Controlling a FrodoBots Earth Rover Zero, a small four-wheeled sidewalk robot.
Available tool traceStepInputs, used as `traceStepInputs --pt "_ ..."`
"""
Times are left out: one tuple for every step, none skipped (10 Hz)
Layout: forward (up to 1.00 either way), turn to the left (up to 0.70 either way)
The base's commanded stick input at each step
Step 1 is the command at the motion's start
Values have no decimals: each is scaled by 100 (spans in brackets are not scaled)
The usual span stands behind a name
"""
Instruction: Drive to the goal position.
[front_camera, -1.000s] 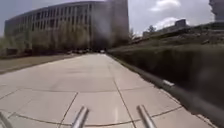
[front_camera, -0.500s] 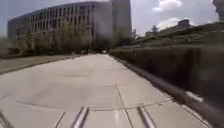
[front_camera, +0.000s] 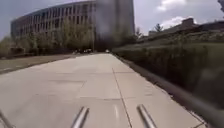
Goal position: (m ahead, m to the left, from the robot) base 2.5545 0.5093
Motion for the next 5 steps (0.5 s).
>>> traceStepInputs --pt "100 5" --pt "100 5" --pt "100 5" --pt "100 5" --pt "100 3"
